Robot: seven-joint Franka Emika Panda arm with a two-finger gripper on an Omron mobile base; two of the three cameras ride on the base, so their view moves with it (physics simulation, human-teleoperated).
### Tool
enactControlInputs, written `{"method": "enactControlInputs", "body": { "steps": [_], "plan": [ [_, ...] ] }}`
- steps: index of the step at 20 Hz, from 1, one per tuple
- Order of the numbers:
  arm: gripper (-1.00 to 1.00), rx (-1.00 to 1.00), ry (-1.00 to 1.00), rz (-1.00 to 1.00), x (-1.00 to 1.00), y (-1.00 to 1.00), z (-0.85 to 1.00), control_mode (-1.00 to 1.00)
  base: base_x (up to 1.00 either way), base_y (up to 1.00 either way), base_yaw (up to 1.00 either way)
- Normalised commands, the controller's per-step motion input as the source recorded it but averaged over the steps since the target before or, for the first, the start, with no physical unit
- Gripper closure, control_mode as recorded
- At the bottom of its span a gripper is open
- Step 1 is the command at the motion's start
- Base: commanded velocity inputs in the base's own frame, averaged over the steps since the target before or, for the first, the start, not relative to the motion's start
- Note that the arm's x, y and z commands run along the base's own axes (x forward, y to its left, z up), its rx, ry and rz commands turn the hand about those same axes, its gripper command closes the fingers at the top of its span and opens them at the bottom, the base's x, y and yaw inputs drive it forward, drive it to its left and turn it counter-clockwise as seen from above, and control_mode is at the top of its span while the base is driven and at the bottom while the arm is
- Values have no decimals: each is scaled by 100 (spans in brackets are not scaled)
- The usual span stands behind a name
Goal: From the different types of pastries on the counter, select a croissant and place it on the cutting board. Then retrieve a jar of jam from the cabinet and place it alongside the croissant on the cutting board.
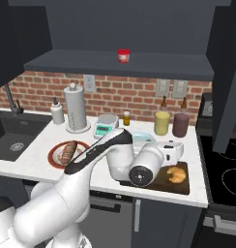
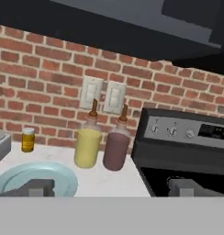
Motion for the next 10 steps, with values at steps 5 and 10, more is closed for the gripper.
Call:
{"method": "enactControlInputs", "body": {
  "steps": [5, 10],
  "plan": [
    [-100, -1, -47, -30, -9, 100, 63, -100, 0, 0, 0],
    [-100, -2, -29, -15, 0, 100, 96, -100, 0, 0, 0]
  ]
}}
